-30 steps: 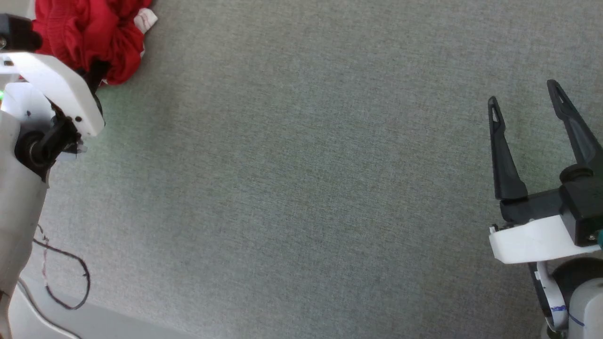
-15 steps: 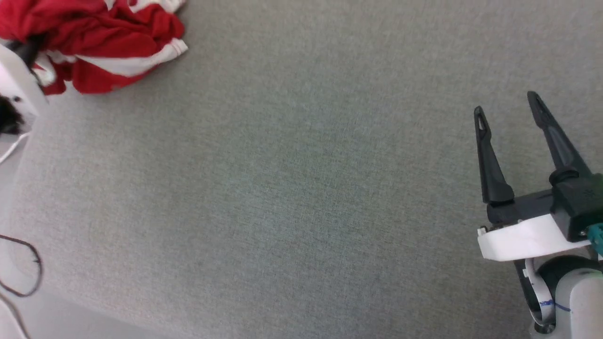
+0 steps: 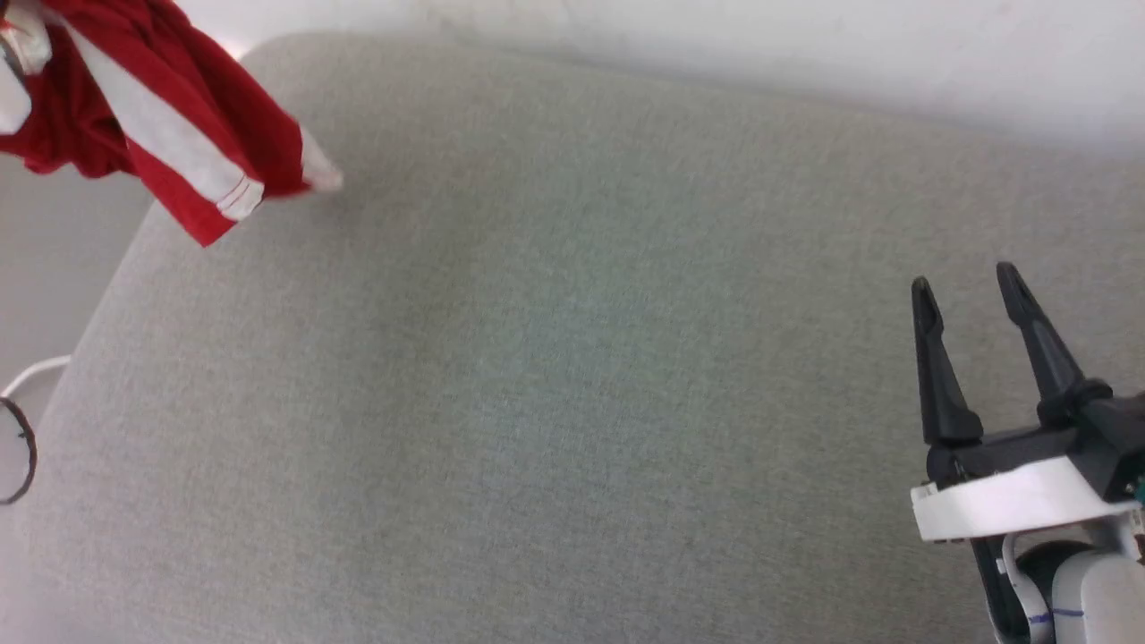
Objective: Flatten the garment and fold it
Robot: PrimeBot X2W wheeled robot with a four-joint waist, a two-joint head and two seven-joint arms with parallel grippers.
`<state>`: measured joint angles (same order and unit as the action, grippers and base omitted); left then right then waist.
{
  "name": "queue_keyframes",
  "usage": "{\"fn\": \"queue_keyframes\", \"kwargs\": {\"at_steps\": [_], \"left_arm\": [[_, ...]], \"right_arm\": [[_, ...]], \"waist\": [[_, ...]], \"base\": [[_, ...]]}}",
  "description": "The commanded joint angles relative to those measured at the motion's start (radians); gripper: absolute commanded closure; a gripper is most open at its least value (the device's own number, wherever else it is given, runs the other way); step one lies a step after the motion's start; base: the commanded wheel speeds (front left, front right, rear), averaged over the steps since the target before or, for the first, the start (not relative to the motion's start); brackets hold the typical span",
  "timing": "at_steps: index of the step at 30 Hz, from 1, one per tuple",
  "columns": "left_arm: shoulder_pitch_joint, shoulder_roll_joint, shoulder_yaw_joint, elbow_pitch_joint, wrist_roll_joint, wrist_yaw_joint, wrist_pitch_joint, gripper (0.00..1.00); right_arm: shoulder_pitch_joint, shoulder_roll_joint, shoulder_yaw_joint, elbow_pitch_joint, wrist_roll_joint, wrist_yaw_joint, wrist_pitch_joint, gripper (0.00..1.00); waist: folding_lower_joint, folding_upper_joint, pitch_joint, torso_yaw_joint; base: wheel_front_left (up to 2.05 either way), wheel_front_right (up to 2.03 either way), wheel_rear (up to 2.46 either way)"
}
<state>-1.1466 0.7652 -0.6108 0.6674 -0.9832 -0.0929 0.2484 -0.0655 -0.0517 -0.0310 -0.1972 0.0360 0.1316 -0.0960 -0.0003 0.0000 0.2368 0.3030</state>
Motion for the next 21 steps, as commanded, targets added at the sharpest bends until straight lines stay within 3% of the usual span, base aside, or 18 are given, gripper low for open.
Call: {"fn": "queue_keyframes", "kwargs": {"at_steps": [1, 10, 21], "left_arm": [[-0.022, 0.006, -0.006, -0.022, 0.008, 0.011, 0.015, 1.00], [-0.075, -0.023, -0.014, -0.166, -0.008, 0.043, 0.091, 1.00], [-0.075, -0.128, -0.047, -0.348, -0.026, 0.106, 0.131, 1.00]], "right_arm": [[0.016, 0.001, -0.006, 0.010, 0.015, -0.001, -0.015, 0.00], [0.060, 0.001, -0.048, 0.041, 0.058, -0.001, -0.051, 0.00], [0.042, 0.001, -0.062, 0.059, 0.071, -0.001, -0.071, 0.00]], "waist": [[0.0003, 0.0000, -0.102, -0.052], [0.0003, 0.0000, -0.164, -0.112], [0.0003, 0.0000, -0.157, -0.202]], "base": [[0.00, 0.00, 0.00], [0.00, 0.00, 0.00], [0.00, 0.00, 0.00]]}}
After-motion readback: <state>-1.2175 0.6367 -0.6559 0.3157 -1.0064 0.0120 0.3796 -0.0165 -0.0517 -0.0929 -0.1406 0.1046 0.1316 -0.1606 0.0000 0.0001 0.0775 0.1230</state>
